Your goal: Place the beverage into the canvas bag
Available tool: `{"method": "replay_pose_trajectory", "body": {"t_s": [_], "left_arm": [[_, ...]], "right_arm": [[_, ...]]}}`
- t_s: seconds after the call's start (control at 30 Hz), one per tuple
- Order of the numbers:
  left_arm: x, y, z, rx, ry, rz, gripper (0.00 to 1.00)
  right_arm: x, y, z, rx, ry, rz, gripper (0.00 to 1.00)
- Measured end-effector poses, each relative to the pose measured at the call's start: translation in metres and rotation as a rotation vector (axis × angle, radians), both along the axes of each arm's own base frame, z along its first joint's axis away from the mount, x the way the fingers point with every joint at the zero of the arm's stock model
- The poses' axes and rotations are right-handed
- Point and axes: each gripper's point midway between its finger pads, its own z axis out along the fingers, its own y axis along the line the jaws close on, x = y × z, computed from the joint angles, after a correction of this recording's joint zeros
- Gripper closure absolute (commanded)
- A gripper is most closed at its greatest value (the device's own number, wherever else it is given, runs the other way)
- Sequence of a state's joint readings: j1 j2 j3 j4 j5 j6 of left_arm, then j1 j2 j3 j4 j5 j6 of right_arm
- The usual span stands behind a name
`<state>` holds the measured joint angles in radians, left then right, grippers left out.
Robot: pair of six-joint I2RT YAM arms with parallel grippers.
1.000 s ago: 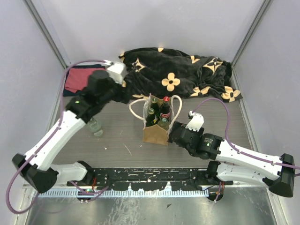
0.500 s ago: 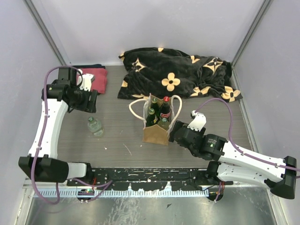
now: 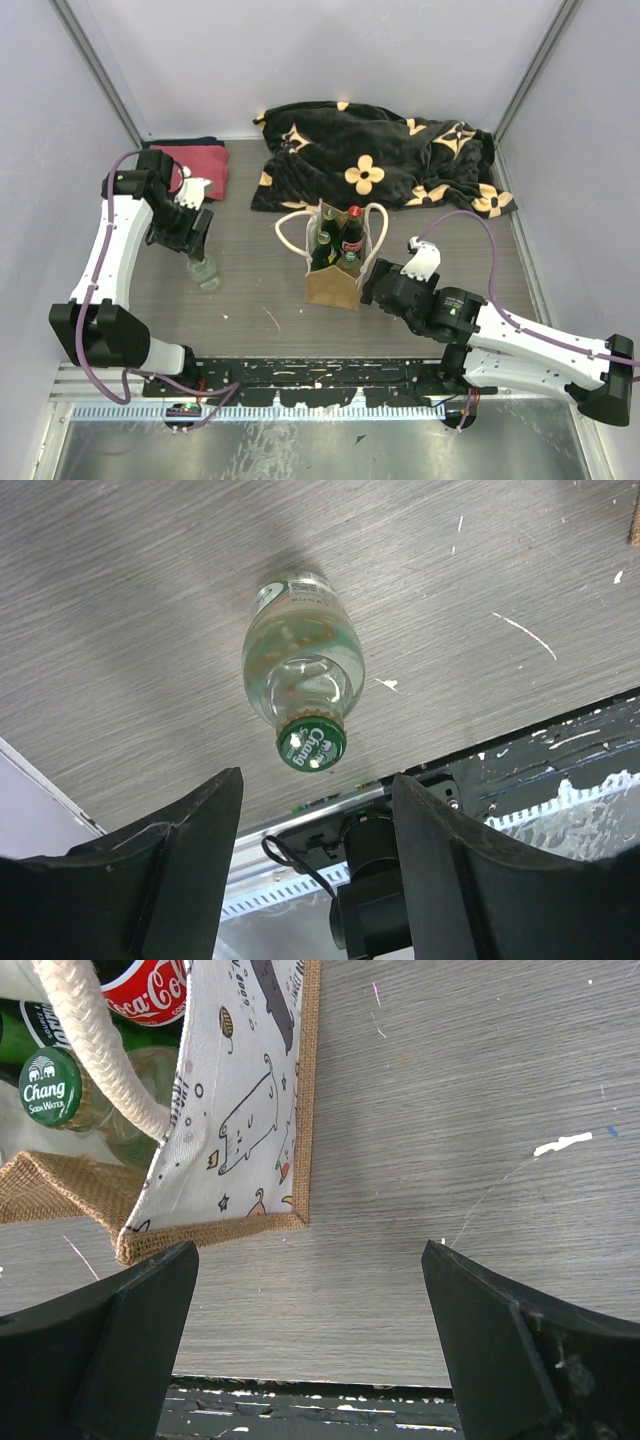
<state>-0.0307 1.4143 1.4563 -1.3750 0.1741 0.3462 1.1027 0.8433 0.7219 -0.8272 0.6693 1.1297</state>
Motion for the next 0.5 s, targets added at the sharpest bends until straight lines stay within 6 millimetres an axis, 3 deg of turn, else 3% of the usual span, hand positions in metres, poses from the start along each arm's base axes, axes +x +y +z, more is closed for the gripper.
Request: {"method": "replay_pose_trajectory", "body": {"t_s": [0.5], "left_arm": [[-0.001, 0.01, -0.038, 0.058, 0.088, -0.029, 0.37]], "right_arm": [[-0.002, -0.004, 0.0, 0.009, -0.005, -0.002, 0.0]]}}
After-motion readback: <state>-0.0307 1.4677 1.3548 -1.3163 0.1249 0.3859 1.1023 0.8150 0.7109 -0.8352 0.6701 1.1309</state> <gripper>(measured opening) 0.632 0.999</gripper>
